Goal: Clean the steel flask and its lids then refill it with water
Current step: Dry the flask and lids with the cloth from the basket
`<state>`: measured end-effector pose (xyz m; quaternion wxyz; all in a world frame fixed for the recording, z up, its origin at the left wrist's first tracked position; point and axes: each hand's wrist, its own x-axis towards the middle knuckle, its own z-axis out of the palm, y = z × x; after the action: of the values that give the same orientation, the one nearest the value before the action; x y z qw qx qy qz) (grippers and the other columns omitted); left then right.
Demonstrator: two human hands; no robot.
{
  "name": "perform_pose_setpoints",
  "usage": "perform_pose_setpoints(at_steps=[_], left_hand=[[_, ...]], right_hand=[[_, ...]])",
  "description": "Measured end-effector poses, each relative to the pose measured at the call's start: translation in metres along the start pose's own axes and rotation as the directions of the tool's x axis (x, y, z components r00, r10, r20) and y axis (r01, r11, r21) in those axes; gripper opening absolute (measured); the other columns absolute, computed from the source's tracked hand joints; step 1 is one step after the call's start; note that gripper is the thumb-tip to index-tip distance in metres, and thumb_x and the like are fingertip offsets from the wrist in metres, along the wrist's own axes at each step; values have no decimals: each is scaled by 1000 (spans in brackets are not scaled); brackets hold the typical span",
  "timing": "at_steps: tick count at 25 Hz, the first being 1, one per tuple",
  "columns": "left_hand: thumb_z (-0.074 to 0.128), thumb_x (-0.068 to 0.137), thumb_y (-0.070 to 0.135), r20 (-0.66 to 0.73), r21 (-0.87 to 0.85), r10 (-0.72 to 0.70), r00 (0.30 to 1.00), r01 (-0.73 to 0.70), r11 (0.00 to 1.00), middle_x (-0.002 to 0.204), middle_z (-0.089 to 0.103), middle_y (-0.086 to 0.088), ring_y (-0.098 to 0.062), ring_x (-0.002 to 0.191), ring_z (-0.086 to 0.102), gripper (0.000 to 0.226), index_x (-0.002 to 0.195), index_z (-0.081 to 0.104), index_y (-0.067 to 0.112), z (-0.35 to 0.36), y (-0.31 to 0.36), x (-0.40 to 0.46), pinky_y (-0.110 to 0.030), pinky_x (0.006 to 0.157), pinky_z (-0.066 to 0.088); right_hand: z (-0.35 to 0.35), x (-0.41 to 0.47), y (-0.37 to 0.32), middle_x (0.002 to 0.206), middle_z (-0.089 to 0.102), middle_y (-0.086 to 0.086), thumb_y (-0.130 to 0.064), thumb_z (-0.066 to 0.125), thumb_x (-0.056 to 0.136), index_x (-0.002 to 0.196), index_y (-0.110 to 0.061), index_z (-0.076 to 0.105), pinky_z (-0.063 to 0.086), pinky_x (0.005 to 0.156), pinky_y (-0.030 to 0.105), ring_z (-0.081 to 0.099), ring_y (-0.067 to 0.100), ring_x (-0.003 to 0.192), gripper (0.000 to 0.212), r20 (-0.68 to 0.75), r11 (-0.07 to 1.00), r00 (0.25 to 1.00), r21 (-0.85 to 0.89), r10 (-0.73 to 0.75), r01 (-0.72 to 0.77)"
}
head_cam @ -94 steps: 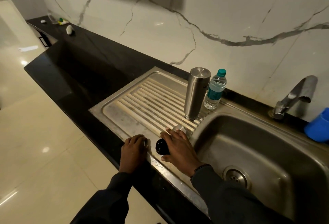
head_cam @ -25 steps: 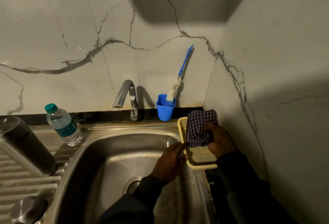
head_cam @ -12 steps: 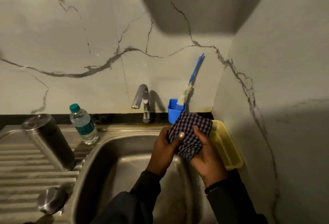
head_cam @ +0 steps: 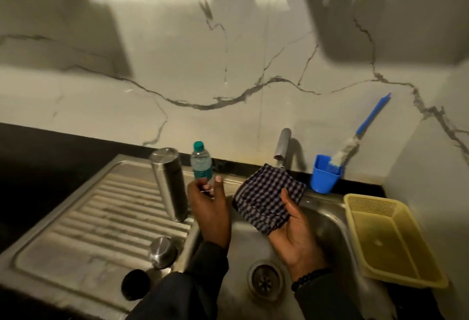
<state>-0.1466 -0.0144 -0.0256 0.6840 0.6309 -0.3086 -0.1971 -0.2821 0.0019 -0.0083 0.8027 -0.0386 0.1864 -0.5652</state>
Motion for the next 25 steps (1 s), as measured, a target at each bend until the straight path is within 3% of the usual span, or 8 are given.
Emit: perform_pose_setpoints(at_steps=[2, 4, 9, 14, 20, 22, 23, 25], left_hand=[[80, 81, 23, -207, 101, 21, 978, 0, 995, 115, 52, -16, -31, 106, 53, 50, 117, 49, 6, -21, -6, 28, -45, 95, 47], [88, 70, 28, -266, 222, -7, 964, 68, 973, 127, 44, -20, -36, 121, 43, 77, 127, 44, 0, -38, -11, 54, -48, 106, 38], [94, 58, 41, -21, 400, -51, 998, 56, 915, 150, 33, -21, -39, 139, 31, 122, 149, 23, 2, -61, -34, 109, -55, 116, 29], [94, 61, 33, 118, 260, -110, 987, 76, 963, 129, 58, -10, -34, 118, 57, 91, 131, 39, 16, -67, -55, 127, -50, 98, 49], [91, 66, 23, 175, 109, 102, 979, -122, 986, 114, 63, 0, -19, 101, 62, 68, 120, 50, 22, -54, -28, 92, -37, 85, 53], [91, 65, 18, 261, 75, 157, 953, -182, 980, 111, 64, 0, -14, 97, 63, 68, 120, 51, 21, -45, -18, 74, -35, 83, 54], [91, 65, 17, 315, 52, 186, 931, -213, 976, 111, 64, 1, -12, 98, 63, 70, 123, 51, 19, -40, -10, 63, -31, 83, 54], [89, 68, 25, 431, -1, 263, 863, -291, 957, 117, 63, 5, -4, 104, 61, 70, 127, 52, 19, -29, 4, 44, -22, 86, 51]], right_hand=[[6, 8, 16, 125, 62, 21, -14, 98, 39, 130, -5, 54, 47, 96, 54, 63, 37, 111, 102, 5, 999, 999, -8, 33, -33], [11, 14, 29, 123, 64, 21, -15, 96, 44, 130, -6, 55, 49, 95, 55, 64, 38, 110, 96, -4, 998, 998, -30, 56, -56], [26, 14, 46, 117, 67, 20, -21, 60, 86, 130, -6, 53, 52, 91, 52, 66, 37, 107, 47, -72, 990, 995, -118, 74, -82], [32, 13, 44, 118, 67, 19, -20, 56, 90, 129, -6, 54, 43, 100, 54, 64, 37, 109, 41, -77, 989, 997, -146, 10, -21], [48, 8, 28, 125, 65, 10, -21, 56, 85, 125, -17, 56, 45, 99, 50, 60, 30, 114, 40, -31, 926, 981, -336, -194, 172], [66, 5, 20, 122, 67, -1, -21, 56, 85, 119, -26, 58, 47, 99, 44, 62, 21, 113, 35, 149, 793, 931, -490, -334, 363], [75, 4, 17, 119, 68, -10, -24, 57, 86, 117, -33, 58, 48, 99, 38, 62, 13, 113, 33, 280, 623, 875, -618, -396, 480], [88, 3, 16, 124, 58, -30, -33, 60, 87, 120, -49, 52, 42, 104, 22, 52, -4, 121, 39, 602, 9, 710, -761, -365, 649]])
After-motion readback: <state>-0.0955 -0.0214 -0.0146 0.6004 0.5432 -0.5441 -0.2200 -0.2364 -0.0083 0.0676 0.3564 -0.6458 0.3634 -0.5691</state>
